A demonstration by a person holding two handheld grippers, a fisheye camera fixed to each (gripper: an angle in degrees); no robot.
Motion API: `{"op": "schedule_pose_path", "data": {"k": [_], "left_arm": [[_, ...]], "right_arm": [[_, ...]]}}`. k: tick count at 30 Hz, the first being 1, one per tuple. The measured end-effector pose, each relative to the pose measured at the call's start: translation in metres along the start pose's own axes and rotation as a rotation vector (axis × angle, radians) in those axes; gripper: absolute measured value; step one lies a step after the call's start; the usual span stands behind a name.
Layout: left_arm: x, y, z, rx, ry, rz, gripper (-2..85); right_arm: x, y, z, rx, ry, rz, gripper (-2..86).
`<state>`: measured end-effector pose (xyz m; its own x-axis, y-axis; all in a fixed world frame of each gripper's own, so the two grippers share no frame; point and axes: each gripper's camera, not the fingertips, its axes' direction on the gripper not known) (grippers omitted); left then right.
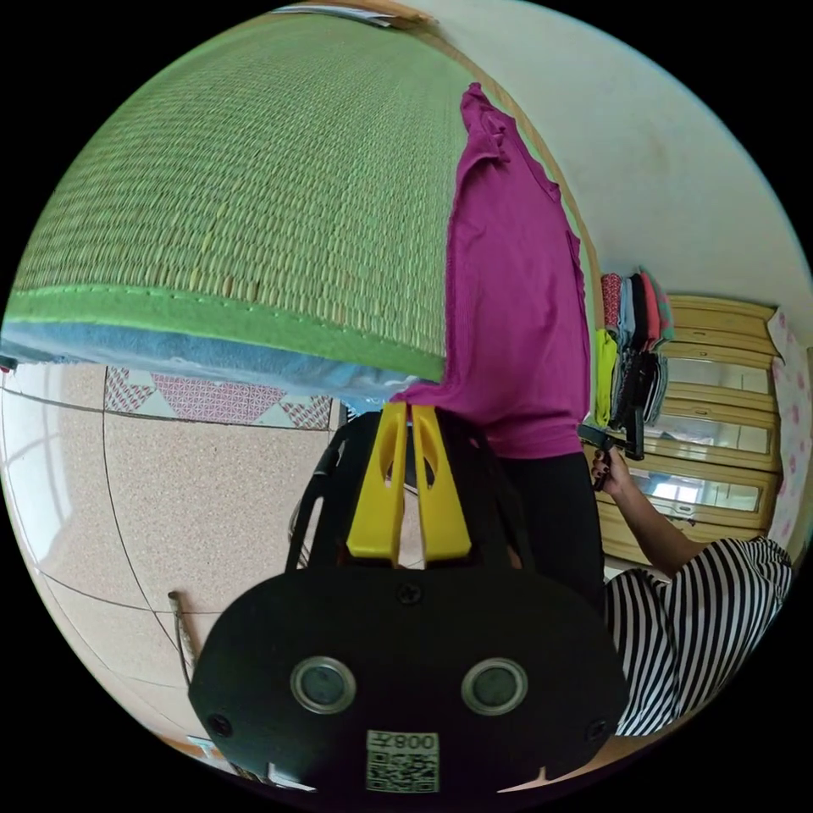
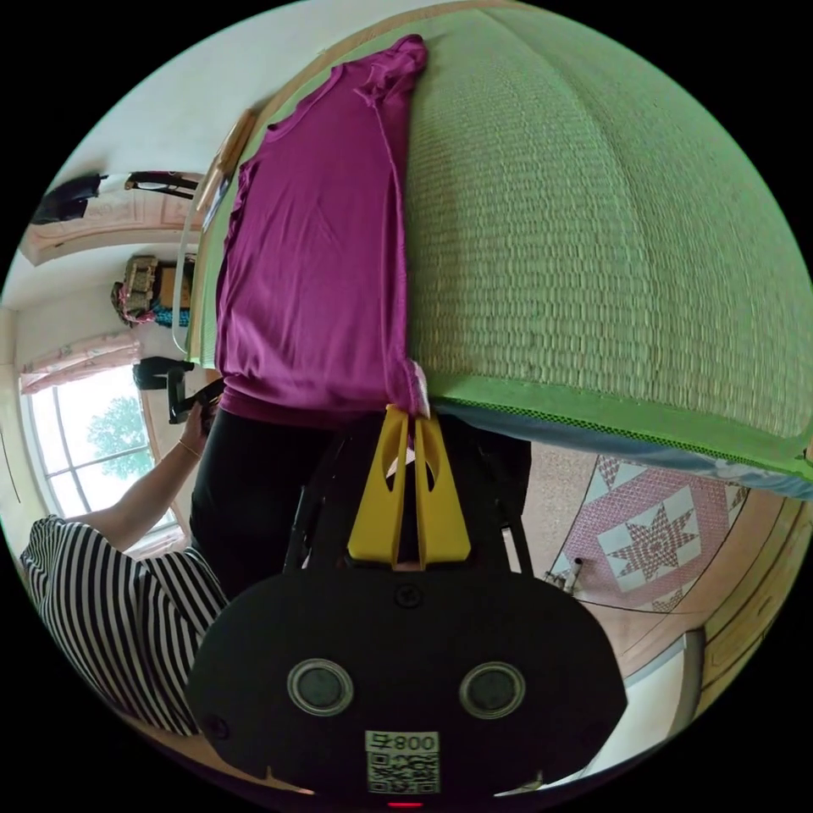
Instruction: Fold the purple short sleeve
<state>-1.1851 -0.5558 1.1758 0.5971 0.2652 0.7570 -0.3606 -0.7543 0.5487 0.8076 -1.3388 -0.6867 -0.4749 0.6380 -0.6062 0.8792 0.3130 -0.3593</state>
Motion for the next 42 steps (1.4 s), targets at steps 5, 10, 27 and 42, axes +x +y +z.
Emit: {"op": "schedule_pose_path", "data": {"k": [5,10,27,42], "left_arm": [[-0.002,0.026,-0.014,0.027,0.057,0.014,0.6],[0.003,0.060,-0.048,0.107,0.140,0.051,0.3],[0.050,0.134,-0.135,0.265,0.372,0.239,0.2],[0.033,0.197,-0.142,0.274,0.434,0.149,0.2]], "right_arm": [[0.000,0.011,-0.015,-0.005,-0.039,-0.040,0.5],[0.005,0.031,-0.049,0.029,-0.137,-0.088,0.3],[0.025,0.089,-0.167,0.155,-0.393,-0.202,0.2],[0.081,0.122,-0.146,0.141,-0.475,-0.100,0.2]]}}
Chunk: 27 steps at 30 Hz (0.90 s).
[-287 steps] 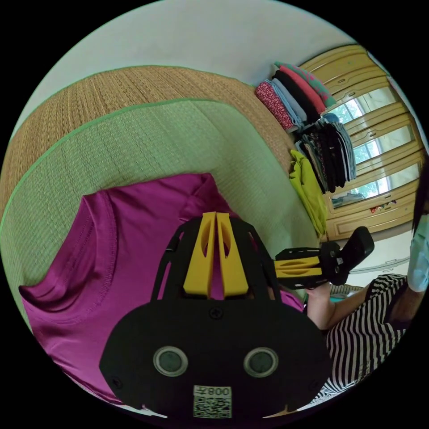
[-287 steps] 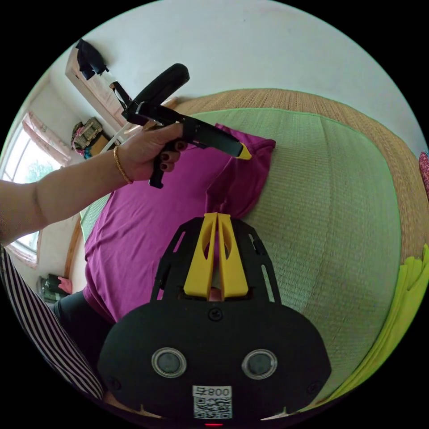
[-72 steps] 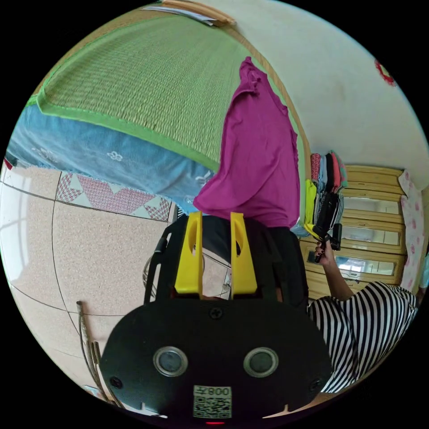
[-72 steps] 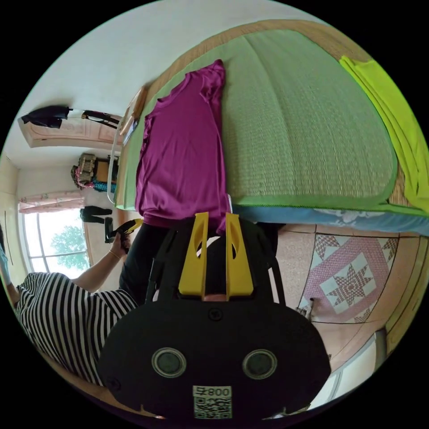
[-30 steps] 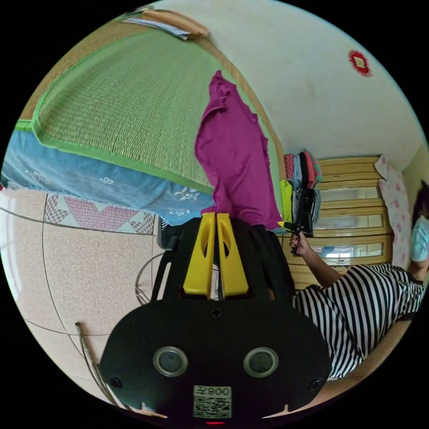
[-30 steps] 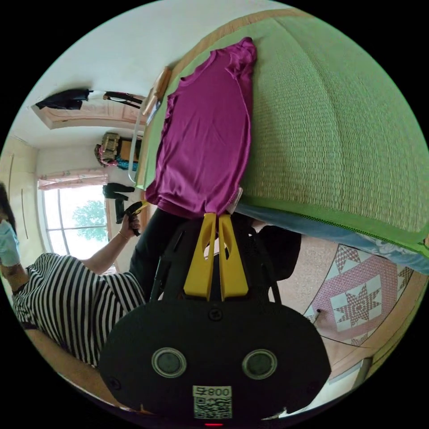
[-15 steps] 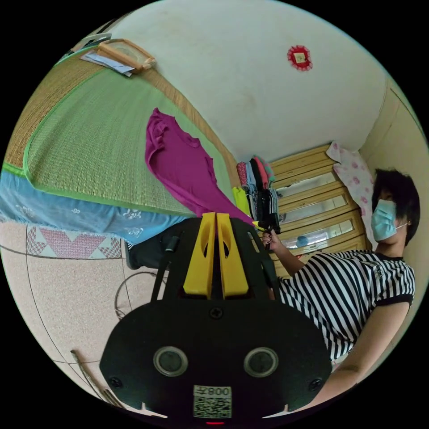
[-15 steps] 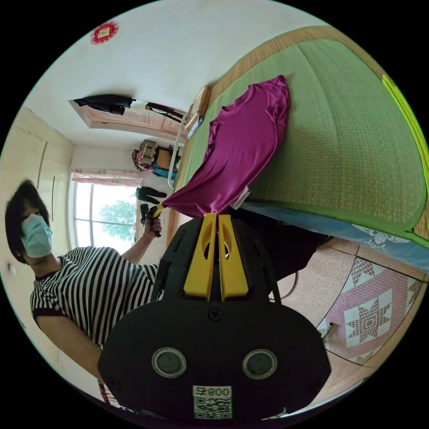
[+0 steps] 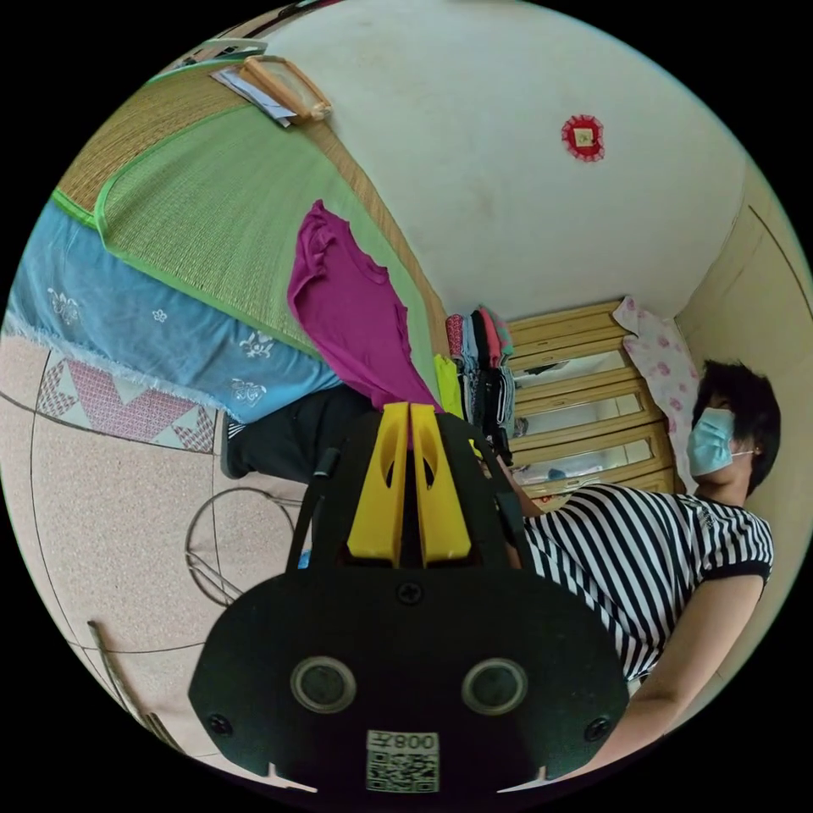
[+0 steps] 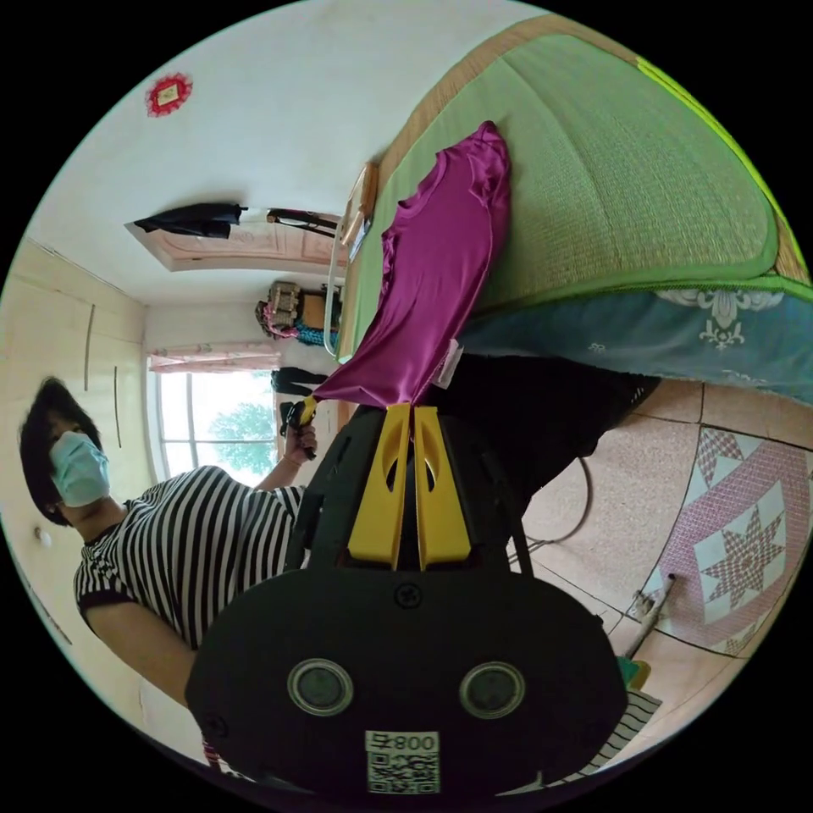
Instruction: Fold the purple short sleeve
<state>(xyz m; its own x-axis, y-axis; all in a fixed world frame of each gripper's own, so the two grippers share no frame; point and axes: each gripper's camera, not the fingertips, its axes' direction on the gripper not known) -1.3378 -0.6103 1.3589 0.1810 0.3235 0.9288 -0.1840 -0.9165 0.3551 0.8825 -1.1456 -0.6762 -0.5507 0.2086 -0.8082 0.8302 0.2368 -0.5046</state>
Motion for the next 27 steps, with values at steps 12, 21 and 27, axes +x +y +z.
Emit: {"op": "schedule_pose_path", "data": {"k": [12,21,27], "left_arm": [[0.030,-0.048,-0.002,0.046,0.053,0.055,0.2],[0.050,-0.167,0.012,0.090,0.049,0.119,0.1],[0.051,-0.286,0.046,0.085,-0.023,0.155,0.2]], "right_arm": [[-0.003,-0.064,-0.015,0.071,-0.065,-0.076,0.2],[-0.006,-0.213,-0.013,0.061,-0.033,-0.139,0.3],[0.014,-0.349,-0.003,0.048,0.011,-0.129,0.3]]}}
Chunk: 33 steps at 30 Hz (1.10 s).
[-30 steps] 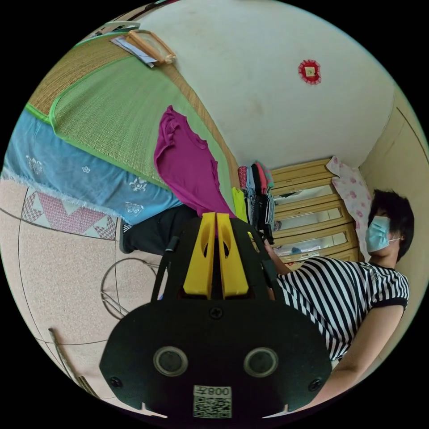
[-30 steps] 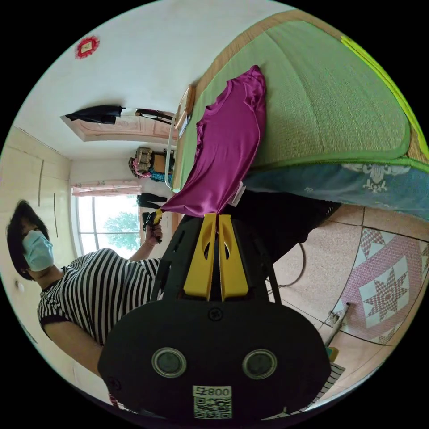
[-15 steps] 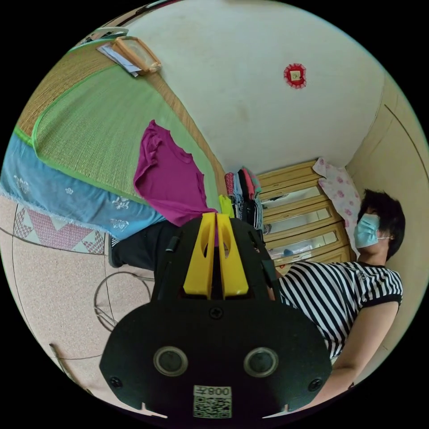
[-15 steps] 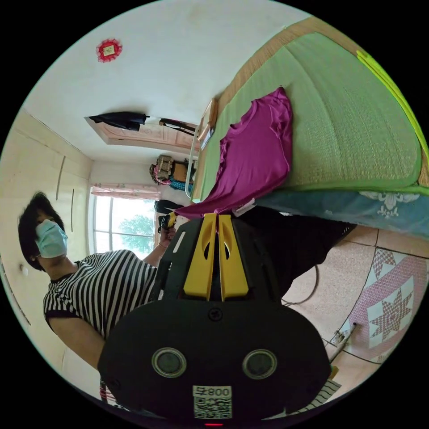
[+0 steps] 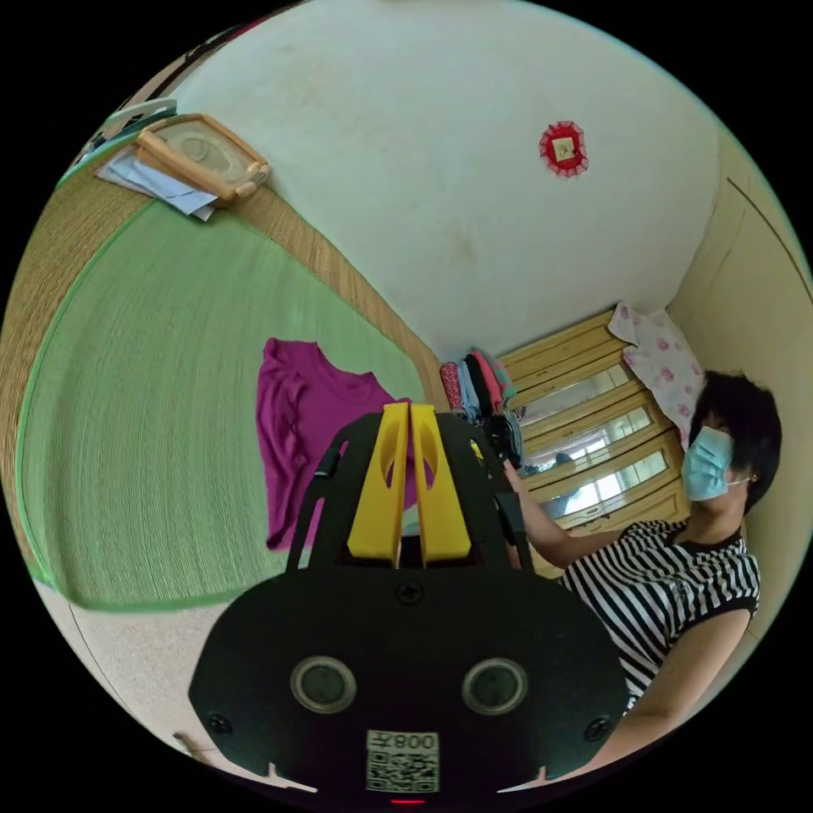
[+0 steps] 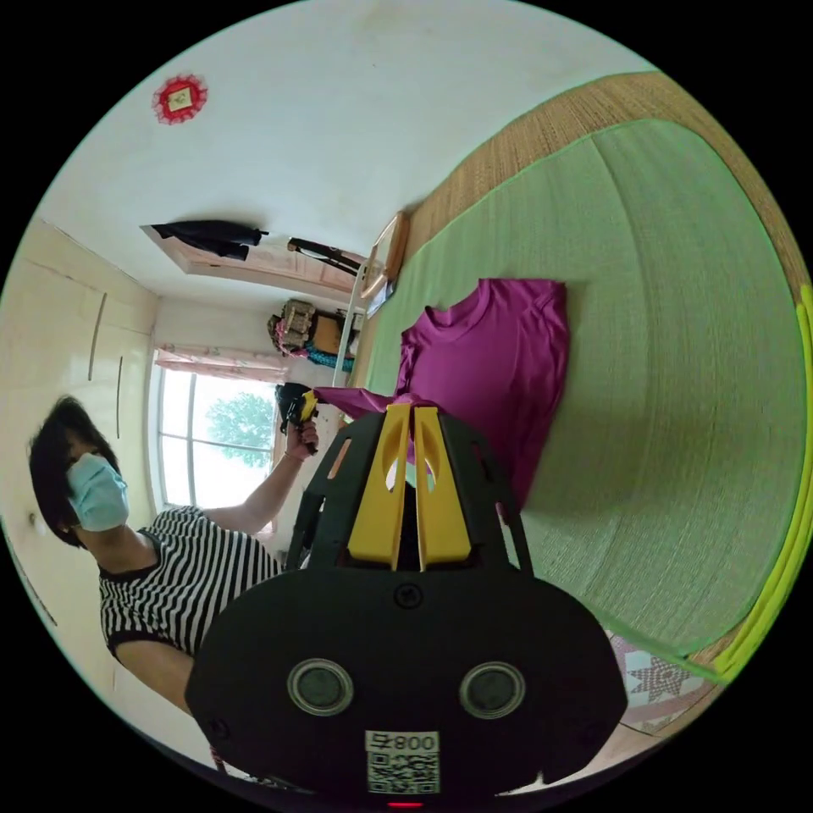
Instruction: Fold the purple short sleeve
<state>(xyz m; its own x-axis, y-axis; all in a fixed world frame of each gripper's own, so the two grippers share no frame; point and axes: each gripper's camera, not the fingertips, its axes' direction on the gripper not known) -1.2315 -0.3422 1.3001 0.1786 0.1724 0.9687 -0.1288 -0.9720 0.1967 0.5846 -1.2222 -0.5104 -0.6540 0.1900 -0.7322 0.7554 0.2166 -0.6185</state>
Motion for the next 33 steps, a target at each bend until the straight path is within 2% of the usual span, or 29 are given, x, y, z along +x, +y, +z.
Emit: {"op": "schedule_pose_path", "data": {"k": [7,9,13,19,23,26,29,31,33], "left_arm": [[-0.065,-0.117,0.085,-0.035,-0.138,-0.113,0.3],[-0.082,-0.130,0.103,-0.042,-0.213,-0.175,0.4],[-0.095,-0.144,0.119,-0.035,-0.214,-0.193,0.7],[-0.065,-0.156,0.145,-0.104,-0.181,-0.078,1.6],[-0.034,-0.177,0.186,-0.195,-0.185,0.029,1.7],[-0.009,-0.202,0.226,-0.266,-0.236,0.113,1.3],[0.006,-0.226,0.265,-0.324,-0.279,0.152,0.7],[0.013,-0.238,0.296,-0.383,-0.383,0.190,0.5],[0.016,-0.244,0.315,-0.432,-0.482,0.213,0.4]], "right_arm": [[0.082,-0.142,0.046,-0.006,0.048,0.124,0.3],[0.113,-0.178,0.068,-0.025,0.065,0.194,0.4],[0.131,-0.208,0.087,-0.064,0.141,0.217,0.5],[0.105,-0.232,0.123,-0.087,0.278,0.068,1.0],[0.046,-0.262,0.197,-0.153,0.458,-0.173,1.3],[0.015,-0.281,0.253,-0.226,0.596,-0.290,1.0],[0.001,-0.295,0.286,-0.233,0.597,-0.363,0.5],[0.002,-0.302,0.309,-0.259,0.629,-0.385,0.3],[0.014,-0.310,0.337,-0.305,0.767,-0.385,0.3]]}}
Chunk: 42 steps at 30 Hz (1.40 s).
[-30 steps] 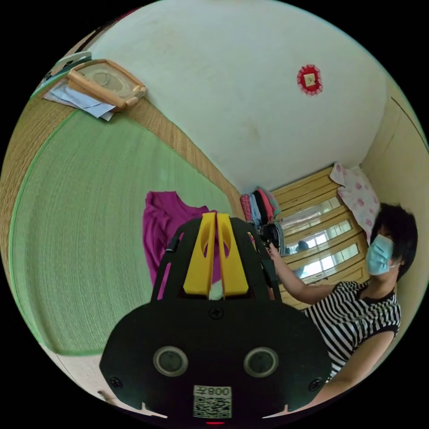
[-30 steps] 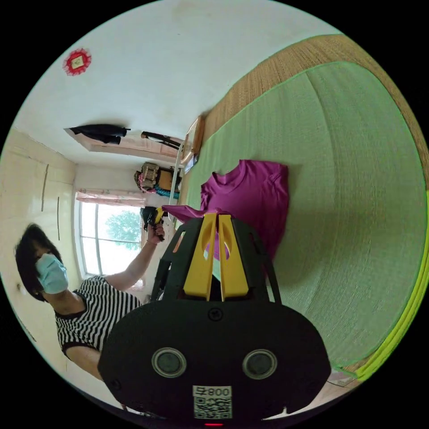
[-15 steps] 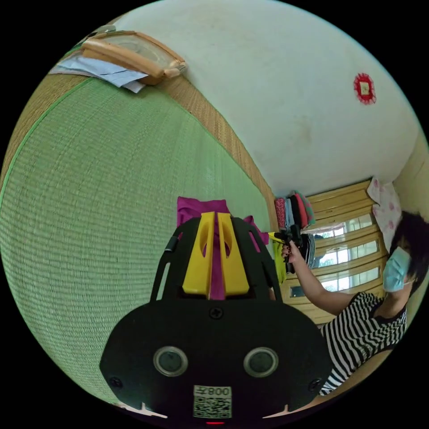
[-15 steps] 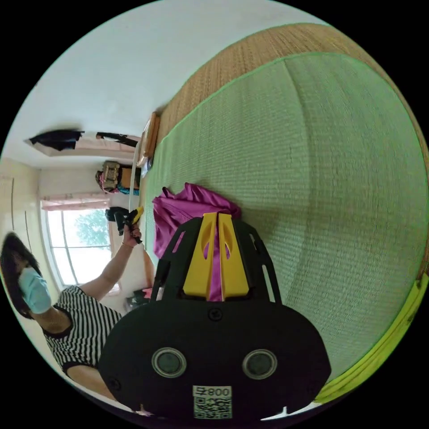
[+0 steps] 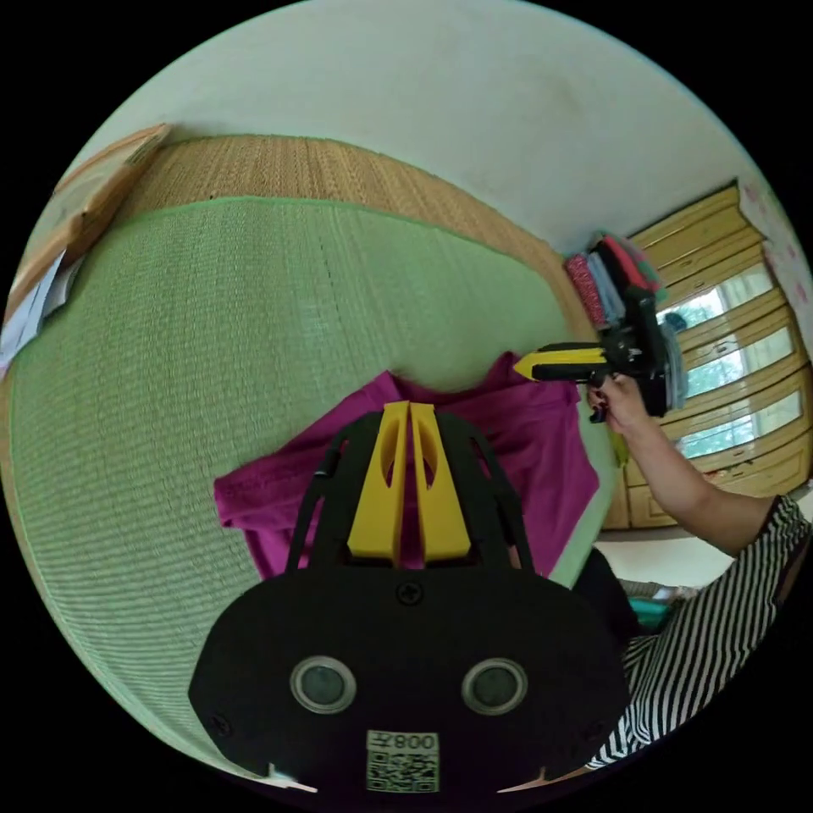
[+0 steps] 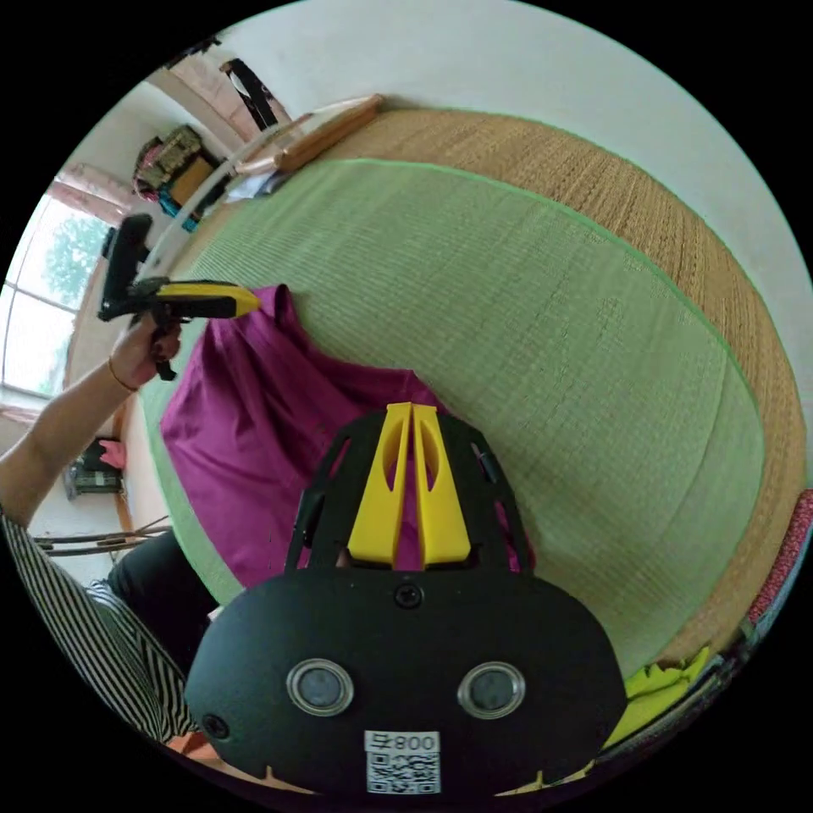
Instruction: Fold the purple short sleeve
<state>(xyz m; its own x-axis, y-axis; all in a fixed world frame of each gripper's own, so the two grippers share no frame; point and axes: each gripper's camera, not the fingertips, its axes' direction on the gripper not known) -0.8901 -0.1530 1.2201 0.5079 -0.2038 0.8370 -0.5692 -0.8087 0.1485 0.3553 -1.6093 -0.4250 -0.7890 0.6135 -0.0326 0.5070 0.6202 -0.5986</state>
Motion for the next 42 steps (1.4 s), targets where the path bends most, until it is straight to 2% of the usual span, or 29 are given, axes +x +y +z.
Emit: {"op": "schedule_pose_path", "data": {"k": [2,5,7,11,14,20,27,35,42], "left_arm": [[0.005,-0.009,0.009,-0.046,-0.093,-0.014,0.4],[0.010,-0.021,0.006,-0.031,-0.115,-0.006,0.5],[0.010,-0.027,0.001,-0.008,-0.110,-0.037,0.8],[0.026,-0.024,-0.017,0.050,-0.045,0.000,2.3],[0.056,-0.013,-0.023,0.030,0.052,0.118,4.6],[0.106,0.004,-0.012,-0.095,-0.050,0.296,6.7],[0.130,-0.021,-0.013,-0.061,-0.060,0.319,6.9],[0.157,-0.049,0.017,-0.147,-0.167,0.407,6.1],[0.166,-0.053,0.002,-0.123,-0.177,0.403,1.2]], "right_arm": [[0.001,-0.001,0.003,0.025,0.020,0.000,0.2],[0.012,-0.003,0.001,0.055,0.059,0.051,0.3],[0.021,-0.006,0.002,0.074,0.009,0.097,0.4],[0.023,-0.002,-0.020,0.150,-0.017,0.114,1.4],[0.019,0.021,-0.045,0.196,-0.018,0.084,4.0],[0.004,0.087,-0.060,0.112,0.065,-0.006,7.5],[-0.009,0.092,-0.057,0.074,0.279,-0.021,7.6],[0.001,0.086,-0.052,0.065,0.276,-0.015,6.1],[0.011,0.082,-0.075,0.101,0.258,-0.016,2.4]]}}
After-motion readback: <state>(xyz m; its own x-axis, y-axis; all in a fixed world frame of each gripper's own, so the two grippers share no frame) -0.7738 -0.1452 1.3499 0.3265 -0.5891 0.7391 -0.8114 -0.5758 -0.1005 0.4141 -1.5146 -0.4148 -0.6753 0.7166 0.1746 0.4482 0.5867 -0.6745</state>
